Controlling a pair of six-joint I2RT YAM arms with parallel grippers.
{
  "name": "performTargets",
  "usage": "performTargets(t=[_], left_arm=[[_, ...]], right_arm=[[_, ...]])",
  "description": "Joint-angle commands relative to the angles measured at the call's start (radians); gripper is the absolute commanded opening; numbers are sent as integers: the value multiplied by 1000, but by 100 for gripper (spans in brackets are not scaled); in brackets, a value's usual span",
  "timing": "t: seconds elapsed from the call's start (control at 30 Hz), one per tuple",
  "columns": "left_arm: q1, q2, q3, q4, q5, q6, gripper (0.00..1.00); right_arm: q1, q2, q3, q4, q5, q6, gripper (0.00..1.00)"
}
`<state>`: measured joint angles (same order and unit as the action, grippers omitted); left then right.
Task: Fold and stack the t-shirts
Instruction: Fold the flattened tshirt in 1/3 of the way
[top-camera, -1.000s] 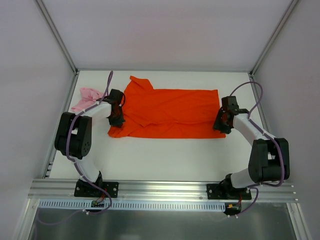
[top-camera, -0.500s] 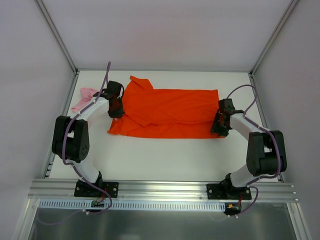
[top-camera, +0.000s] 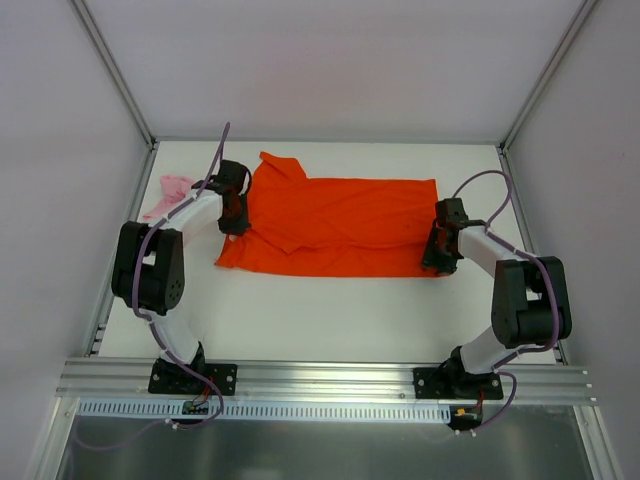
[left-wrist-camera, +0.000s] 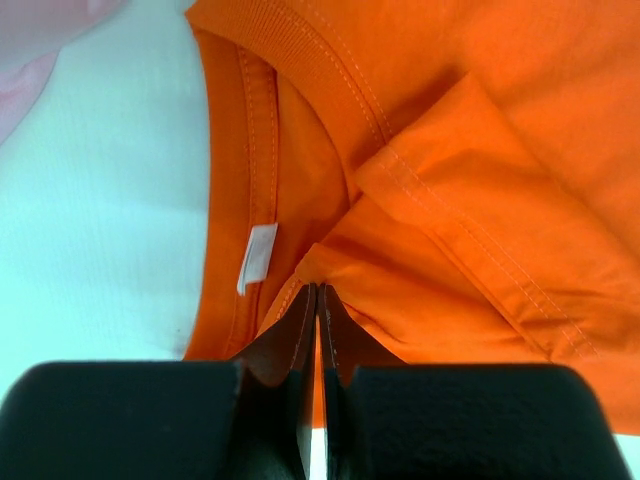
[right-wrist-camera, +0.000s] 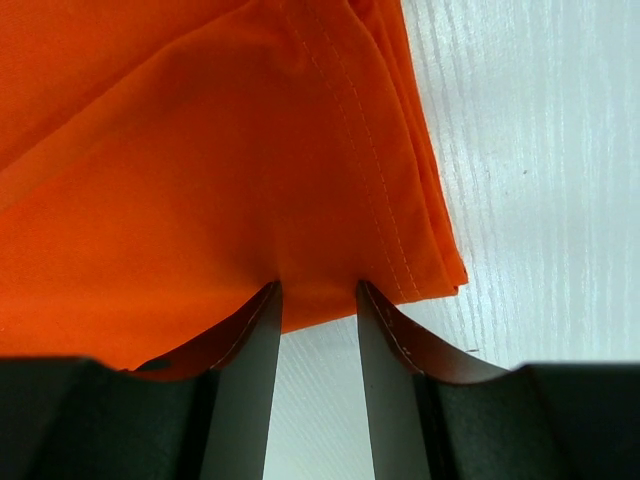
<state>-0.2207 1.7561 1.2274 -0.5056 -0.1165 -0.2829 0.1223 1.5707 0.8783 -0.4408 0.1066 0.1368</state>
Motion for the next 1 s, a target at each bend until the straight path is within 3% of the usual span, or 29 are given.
performTargets(t=[0.0, 0.3, 0.33, 0.4, 0.53, 0.67, 0.83, 0.9, 0.93, 0.97], left_arm=[[12, 45, 52, 6, -32, 44, 0], [52, 79, 80, 19, -34, 54, 0], [53, 75, 72, 24, -31, 51, 14], [53, 56, 60, 32, -28, 45, 32], [55, 16, 78, 24, -6, 50, 47], [55, -91, 133, -19, 11, 48, 53], [55, -236, 191, -133, -3, 27, 61], [57, -303, 190, -184, 17, -11, 64], [57, -351, 172, -227, 34, -36, 64], [57, -375, 147, -235, 49, -59, 64]], right_arm=[[5, 8, 10, 4, 44, -16, 40], [5, 31, 17, 4, 48, -19, 40], [5, 29, 19, 4, 48, -22, 40], [5, 19, 21, 8, 41, -42, 40], [7, -17, 33, 16, 16, -65, 41], [16, -64, 83, -22, 8, -88, 44], [22, -156, 204, -104, 25, -111, 53], [22, -192, 231, -144, 30, -115, 61], [22, -228, 246, -166, 41, -114, 72], [22, -245, 248, -179, 47, -108, 77]])
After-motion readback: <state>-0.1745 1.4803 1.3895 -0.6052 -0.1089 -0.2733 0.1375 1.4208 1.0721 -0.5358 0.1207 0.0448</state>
